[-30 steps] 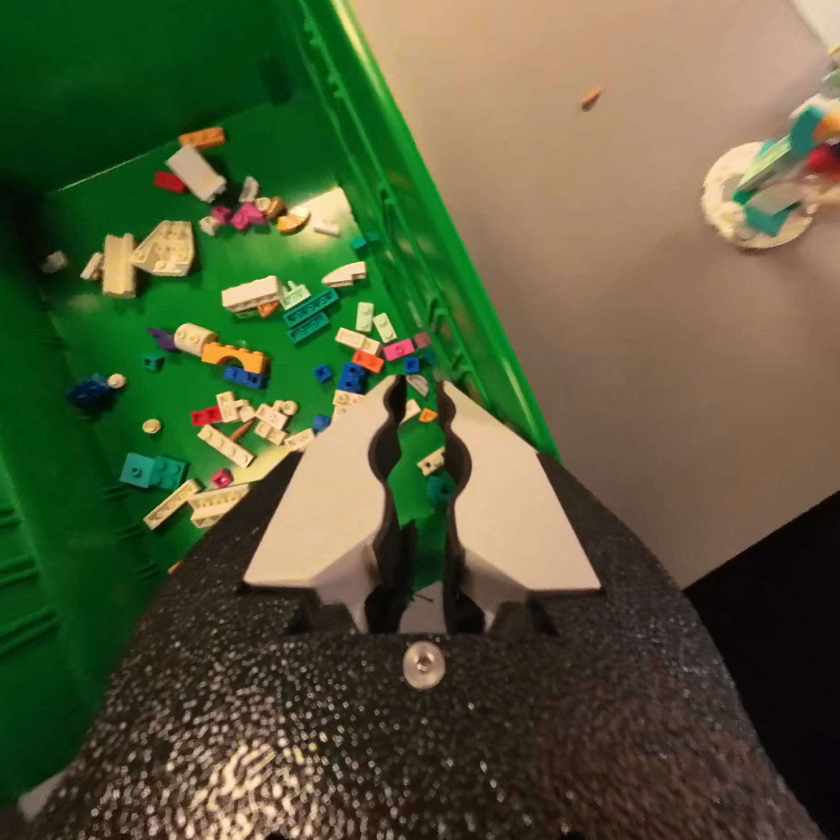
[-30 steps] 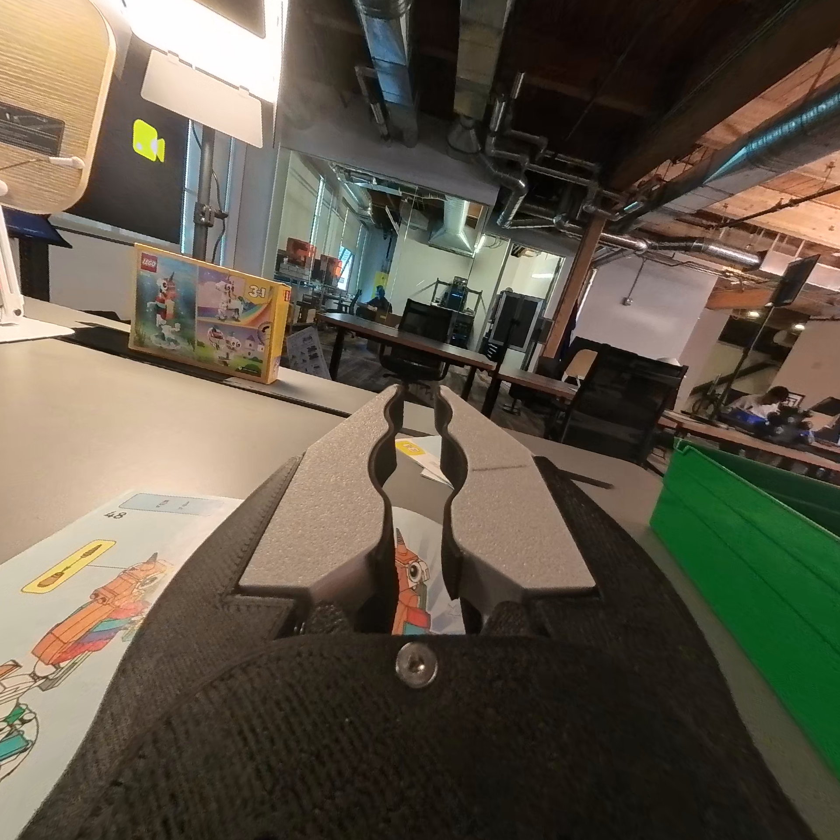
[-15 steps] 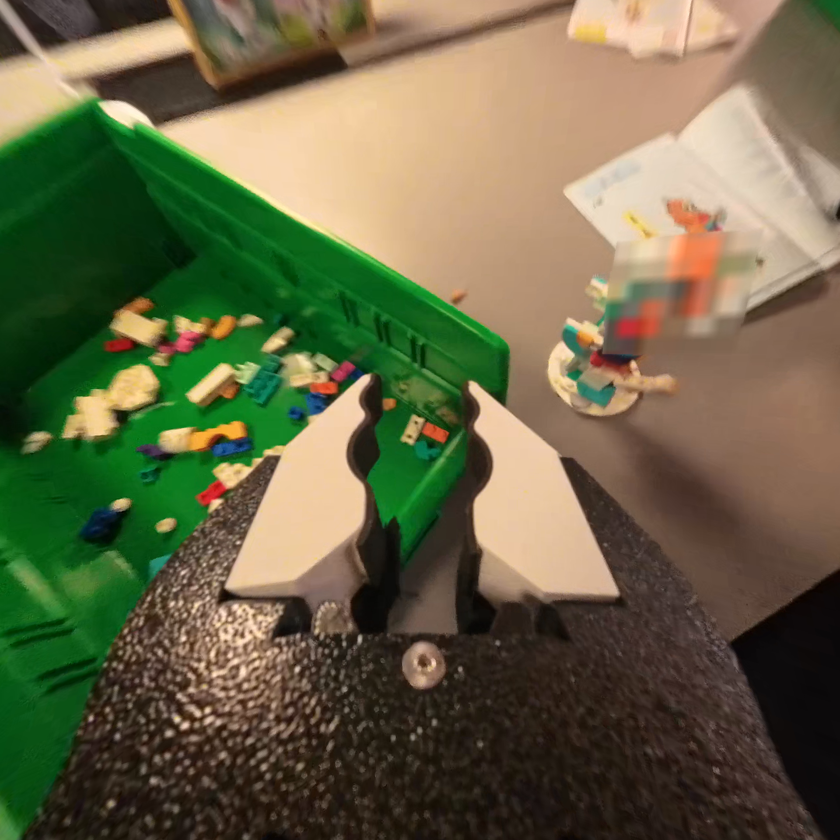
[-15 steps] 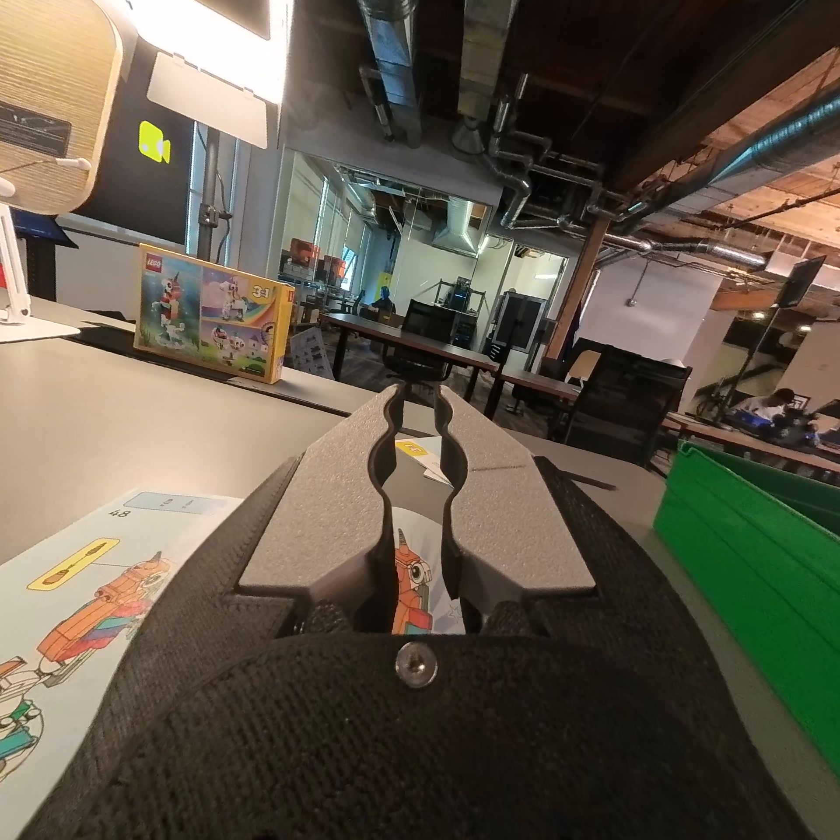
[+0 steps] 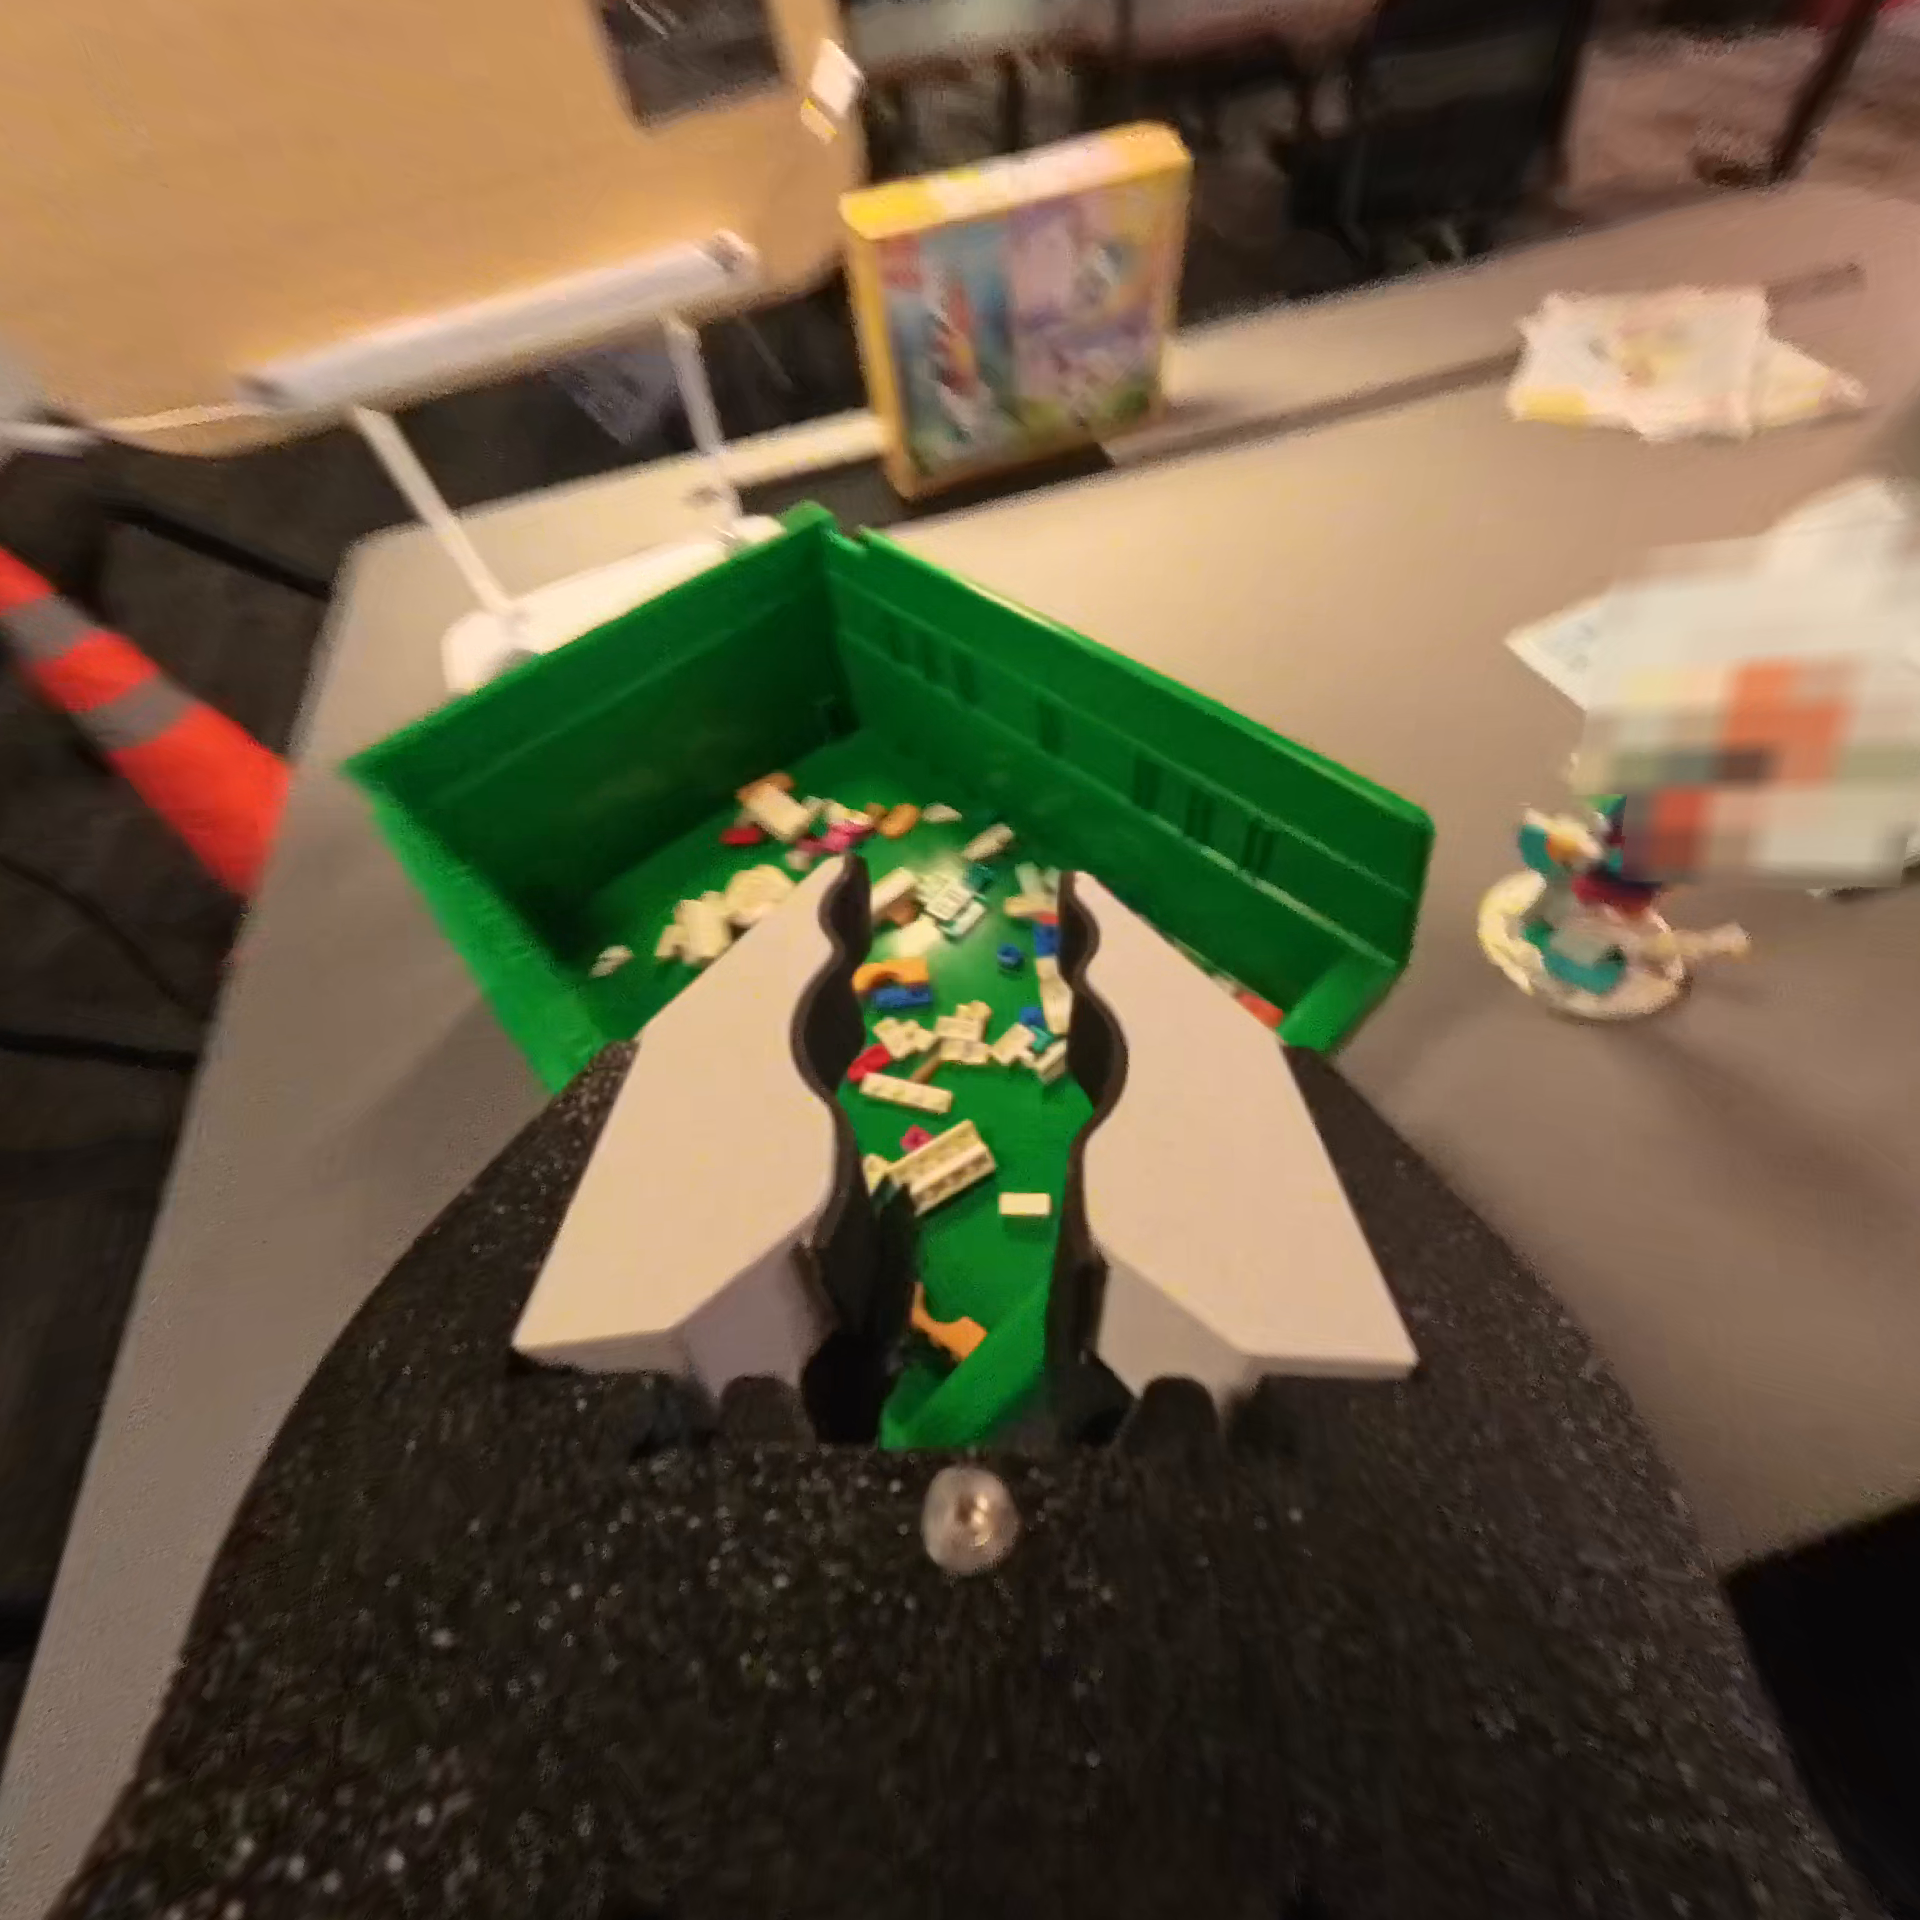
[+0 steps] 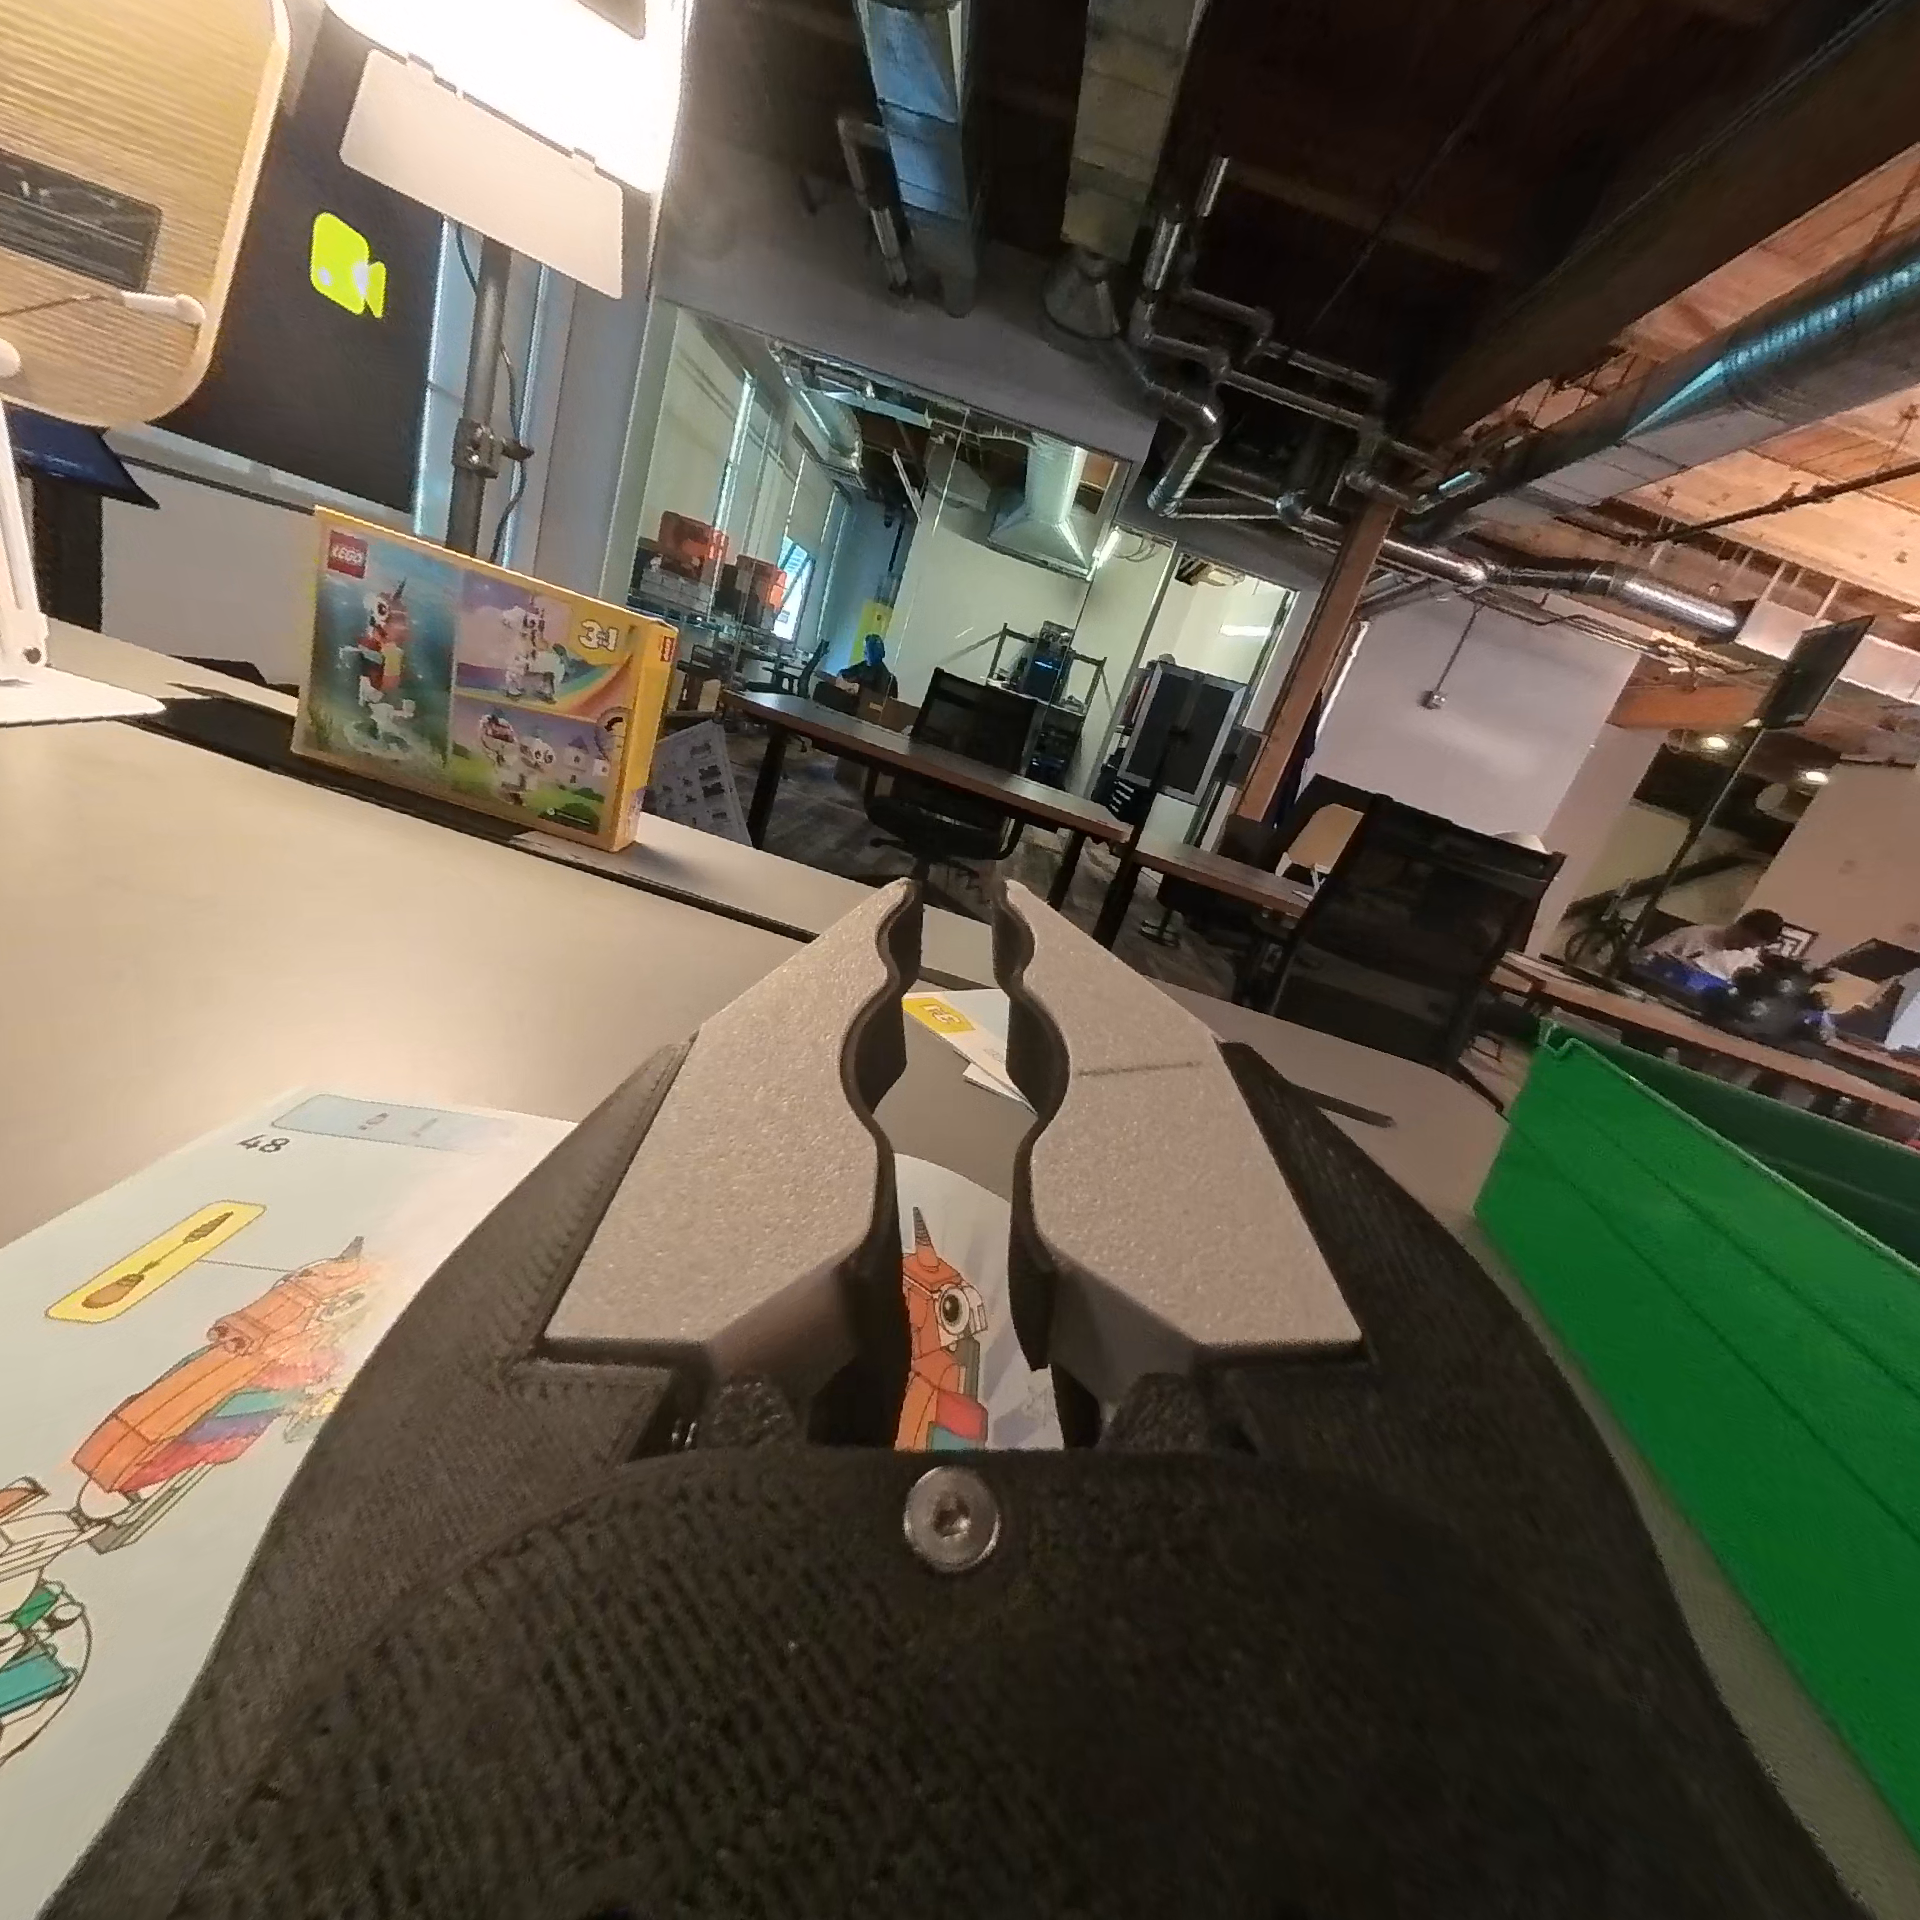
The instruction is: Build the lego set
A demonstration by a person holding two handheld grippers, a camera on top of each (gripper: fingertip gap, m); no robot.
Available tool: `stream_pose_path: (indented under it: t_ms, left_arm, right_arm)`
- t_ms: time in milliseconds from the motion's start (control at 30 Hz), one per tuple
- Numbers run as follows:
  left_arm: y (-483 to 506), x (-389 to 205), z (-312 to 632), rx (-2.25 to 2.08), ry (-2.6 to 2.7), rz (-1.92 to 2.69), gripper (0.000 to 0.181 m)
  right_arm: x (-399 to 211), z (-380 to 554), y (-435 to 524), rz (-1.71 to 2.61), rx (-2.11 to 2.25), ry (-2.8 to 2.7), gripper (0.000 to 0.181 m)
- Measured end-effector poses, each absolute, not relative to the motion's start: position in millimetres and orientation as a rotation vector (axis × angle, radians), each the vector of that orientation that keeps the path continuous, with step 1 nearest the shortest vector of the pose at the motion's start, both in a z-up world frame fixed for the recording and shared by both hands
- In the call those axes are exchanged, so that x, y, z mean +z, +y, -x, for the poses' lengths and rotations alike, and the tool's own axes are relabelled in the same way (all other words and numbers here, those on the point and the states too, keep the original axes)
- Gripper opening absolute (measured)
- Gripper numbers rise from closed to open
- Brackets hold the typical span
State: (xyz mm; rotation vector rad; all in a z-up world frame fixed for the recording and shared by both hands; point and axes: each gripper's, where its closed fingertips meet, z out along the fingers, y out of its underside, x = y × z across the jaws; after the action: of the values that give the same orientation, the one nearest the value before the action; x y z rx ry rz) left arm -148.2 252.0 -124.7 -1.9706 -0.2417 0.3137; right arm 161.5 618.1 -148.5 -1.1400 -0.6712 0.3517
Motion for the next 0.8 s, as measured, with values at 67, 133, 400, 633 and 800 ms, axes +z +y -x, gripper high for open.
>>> stream_pose_path:
  t_ms: [67,133,400,633,800]
  left_arm:
    - [280.2,-144.4,148.7,0.267,-0.106,2.138,0.023]
    - [309.4,-160.0,159.5,0.236,0.013,2.256,0.015]
    - [382.8,-231.8,236.1,-0.072,-0.044,2.580,0.008]
    - [394.7,-260.6,255.3,-0.107,-0.072,2.685,0.010]
    - [391.3,-267.1,254.3,-0.110,-0.065,2.721,0.005]
  right_arm:
    - [-148.0,-162.0,618.3,1.140,0.362,-0.665,0.011]
    - [-147.4,-162.1,617.3,1.137,0.376,-0.664,0.011]
    - [-146.4,-160.2,615.3,1.128,0.413,-0.668,0.011]
    - [-146.4,-156.5,613.7,1.121,0.436,-0.680,0.011]
    - [-146.7,-153.3,612.3,1.117,0.445,-0.693,0.011]
